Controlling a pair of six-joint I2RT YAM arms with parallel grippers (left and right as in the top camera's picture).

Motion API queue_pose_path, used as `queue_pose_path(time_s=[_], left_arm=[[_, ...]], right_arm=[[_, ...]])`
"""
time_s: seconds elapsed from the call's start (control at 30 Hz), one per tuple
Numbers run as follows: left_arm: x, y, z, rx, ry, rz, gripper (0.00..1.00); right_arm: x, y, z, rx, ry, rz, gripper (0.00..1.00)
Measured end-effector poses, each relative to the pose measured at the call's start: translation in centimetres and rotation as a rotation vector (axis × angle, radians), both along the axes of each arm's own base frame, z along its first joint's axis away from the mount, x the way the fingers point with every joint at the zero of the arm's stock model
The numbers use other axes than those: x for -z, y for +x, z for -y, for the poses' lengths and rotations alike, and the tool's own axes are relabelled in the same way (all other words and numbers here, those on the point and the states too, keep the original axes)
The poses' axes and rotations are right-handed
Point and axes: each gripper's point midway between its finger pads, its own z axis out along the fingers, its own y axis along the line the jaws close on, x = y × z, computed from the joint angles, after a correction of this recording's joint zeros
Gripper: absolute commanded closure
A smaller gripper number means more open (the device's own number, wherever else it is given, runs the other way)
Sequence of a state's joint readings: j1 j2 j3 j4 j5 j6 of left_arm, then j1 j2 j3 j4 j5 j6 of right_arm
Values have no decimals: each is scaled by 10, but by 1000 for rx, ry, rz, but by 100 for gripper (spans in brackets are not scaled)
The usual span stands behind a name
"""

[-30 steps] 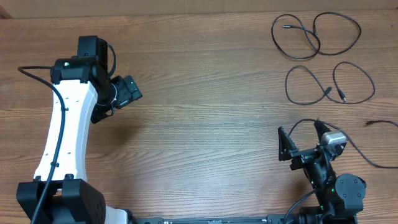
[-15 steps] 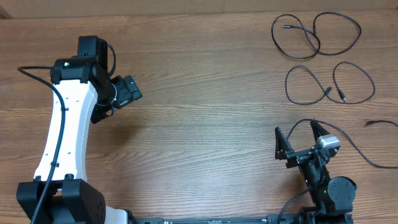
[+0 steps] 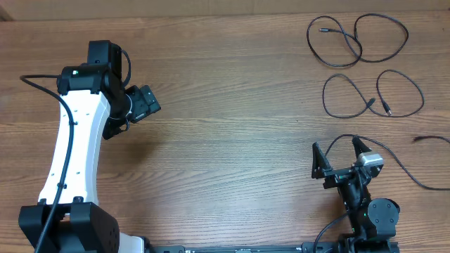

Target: Untangle cables

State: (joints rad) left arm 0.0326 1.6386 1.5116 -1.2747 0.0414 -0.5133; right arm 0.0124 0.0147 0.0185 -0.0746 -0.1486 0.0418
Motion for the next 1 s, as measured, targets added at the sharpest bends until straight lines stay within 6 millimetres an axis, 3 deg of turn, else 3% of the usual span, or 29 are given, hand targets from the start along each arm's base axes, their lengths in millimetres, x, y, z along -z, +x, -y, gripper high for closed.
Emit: queue_pose_path(time_s=[0.33,1.0], left_arm=[[0,0,0,0,0,0,0],[0,0,0,0,0,0,0]], right_arm=[[1,2,19,86,-21,-2,0],[3,2,25,114,-193,13,0]])
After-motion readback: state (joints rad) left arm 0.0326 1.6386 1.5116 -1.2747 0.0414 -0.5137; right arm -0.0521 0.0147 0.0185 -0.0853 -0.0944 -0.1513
